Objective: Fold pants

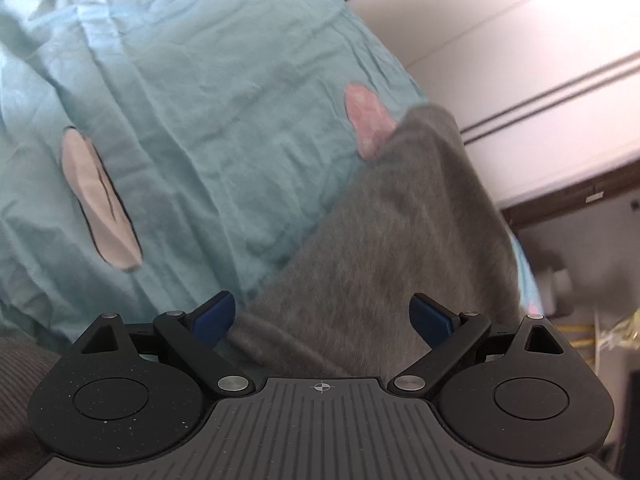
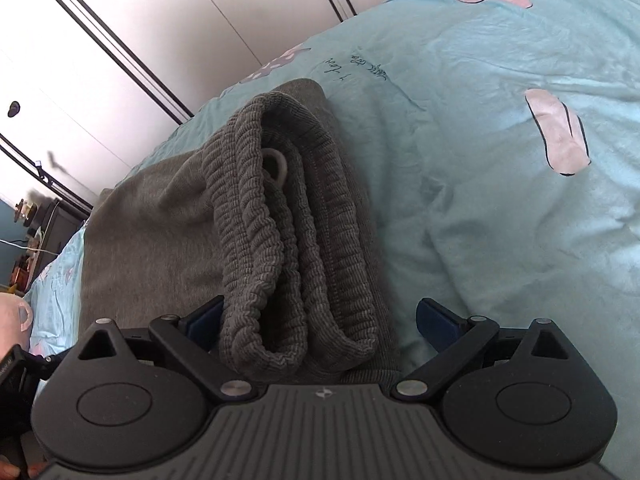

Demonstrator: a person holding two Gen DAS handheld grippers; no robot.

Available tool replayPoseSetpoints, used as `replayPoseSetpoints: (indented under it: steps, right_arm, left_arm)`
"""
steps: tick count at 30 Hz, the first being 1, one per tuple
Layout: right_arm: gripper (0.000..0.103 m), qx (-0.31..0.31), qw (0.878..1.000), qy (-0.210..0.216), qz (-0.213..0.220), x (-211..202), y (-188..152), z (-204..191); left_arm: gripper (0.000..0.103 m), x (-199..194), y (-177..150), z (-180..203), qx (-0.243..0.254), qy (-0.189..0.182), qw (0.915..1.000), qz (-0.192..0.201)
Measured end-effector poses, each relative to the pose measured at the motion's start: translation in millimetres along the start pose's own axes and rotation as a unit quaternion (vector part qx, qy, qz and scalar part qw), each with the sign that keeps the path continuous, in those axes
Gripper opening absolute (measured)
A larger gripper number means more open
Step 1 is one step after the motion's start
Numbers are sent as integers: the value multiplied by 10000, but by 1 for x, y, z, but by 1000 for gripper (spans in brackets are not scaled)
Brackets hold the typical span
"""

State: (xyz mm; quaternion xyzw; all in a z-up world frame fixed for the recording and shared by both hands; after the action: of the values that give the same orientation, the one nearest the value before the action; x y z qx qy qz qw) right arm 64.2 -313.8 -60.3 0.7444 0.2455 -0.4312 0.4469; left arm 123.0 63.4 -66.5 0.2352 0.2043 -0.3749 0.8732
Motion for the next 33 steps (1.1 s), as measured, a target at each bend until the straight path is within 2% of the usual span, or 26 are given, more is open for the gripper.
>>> replayPoseSetpoints:
  steps: [2,4,7,10,12,15,17,20,23,27,31,33]
  right_arm:
    - [98,150,9997,169,-81,4,2,5]
    - [98,248,9990,323,-196,9,6,8]
    - [98,193,9976,538,-390,8,11,10]
    - [98,18,9949,856,-526,12,18,13]
    - [98,-164,9926,1040,-603,16,22,13]
    - [98,-394,9884,1291,-702,20,29,12]
    - [98,-292,9856,1498,-726,21,36,17]
    - [98,90,9827,1654,-829,30,51,34]
    - [98,158,9761,1864,-1110,47,57,41]
    - [98,-170,9698,2117,-1202,57,66,32]
    - [98,-565,9561,2472,-1468,69,69,12]
    - [98,-783,9509,2546,-1574,74,70,0]
  left_arm:
    - [97,-2,8,0,29,-8,10000,-40]
    - [97,1,16,9,372,-144,9988,-276]
    - [97,13,23,24,1178,-257,9886,-906]
    - [97,27,32,23,1542,-136,9792,-1310]
    - [97,37,37,19,1587,-97,9755,-1522]
    - [97,49,39,19,1714,-341,9675,-1827]
    - [97,56,39,21,1765,-571,9626,-1974]
    - [97,70,42,21,1777,-701,9586,-2114]
    - [97,82,41,20,1759,-914,9518,-2341]
    - [100,92,43,18,1752,-1188,9426,-2584]
    - [101,97,47,20,1606,-1567,9362,-2704]
    - [101,101,46,21,1675,-1641,9310,-2797]
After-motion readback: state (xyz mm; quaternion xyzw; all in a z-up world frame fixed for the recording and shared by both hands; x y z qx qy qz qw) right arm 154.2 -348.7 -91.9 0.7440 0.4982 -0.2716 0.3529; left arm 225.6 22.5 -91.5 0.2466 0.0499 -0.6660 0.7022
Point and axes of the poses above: each gripper's, at about its wrist camera, not at the fingertips, and x roughly the way its jaws point, z to its right, y to its top, the point moved 5 cm from there along x, roughly the way its jaws point, and after that the axes turned 14 degrees about -y, right-handed, at the moved point
